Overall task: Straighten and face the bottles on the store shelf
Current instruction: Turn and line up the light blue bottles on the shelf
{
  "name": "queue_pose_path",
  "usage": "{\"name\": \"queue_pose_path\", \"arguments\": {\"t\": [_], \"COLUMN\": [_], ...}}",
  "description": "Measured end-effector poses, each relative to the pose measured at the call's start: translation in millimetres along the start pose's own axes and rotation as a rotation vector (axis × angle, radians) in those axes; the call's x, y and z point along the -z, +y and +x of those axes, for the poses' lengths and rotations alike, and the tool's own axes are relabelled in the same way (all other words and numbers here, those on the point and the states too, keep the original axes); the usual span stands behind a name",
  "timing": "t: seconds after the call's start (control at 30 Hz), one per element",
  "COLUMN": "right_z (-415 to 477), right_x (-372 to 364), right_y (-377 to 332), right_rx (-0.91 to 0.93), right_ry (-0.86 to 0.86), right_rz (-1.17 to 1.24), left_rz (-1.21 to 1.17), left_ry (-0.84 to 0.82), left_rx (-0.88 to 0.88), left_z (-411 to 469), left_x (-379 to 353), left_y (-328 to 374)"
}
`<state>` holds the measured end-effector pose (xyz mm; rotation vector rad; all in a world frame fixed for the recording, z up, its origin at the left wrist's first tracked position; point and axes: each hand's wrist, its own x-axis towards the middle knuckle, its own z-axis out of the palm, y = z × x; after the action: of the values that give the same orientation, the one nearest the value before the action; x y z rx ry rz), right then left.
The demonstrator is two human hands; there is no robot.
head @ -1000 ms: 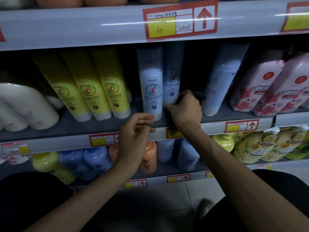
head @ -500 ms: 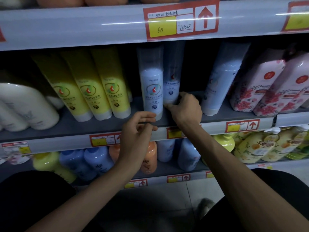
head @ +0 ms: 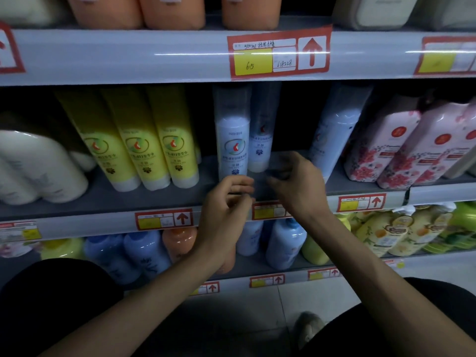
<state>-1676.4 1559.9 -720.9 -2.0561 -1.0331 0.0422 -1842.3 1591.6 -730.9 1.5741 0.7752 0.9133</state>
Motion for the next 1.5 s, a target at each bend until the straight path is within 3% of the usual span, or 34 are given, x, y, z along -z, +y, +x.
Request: {"name": "queue_pose_path", "arguments": {"t": [0.27, 0.73, 1.13, 1.33, 1.5], "right_z": [-7.2, 10.2, 5.5, 2.4, 1.8], "right_x": [60.7, 37.1, 40.8, 31.4, 29.0], "right_y": [37.9, 34.8, 47.1, 45.2, 44.2], "right_rx": [-0.19, -0.281, -0.167, -0.156, -0.14], "right_ry": [0.148, 0.255, -0.006, -0.09, -0.101], "right_rz": [0.023, -0.07, 0.155, 0.328, 0.337], "left_rz": [-0.045, -0.109, -0.041, -0.021, 0.01], "left_ry": [-0.027, -0.056, -0.038, -0.047, -0.055], "left_rx": [0.001, 0.101, 0.101, 0.137, 0.174], "left_z": [9.5, 25.9, 29.4, 24.0, 21.8], "left_x": [-23.7, -55.5, -38.2, -39.1, -39.6], "left_y": [3.8, 11.6, 0.9, 3.9, 2.9]}}
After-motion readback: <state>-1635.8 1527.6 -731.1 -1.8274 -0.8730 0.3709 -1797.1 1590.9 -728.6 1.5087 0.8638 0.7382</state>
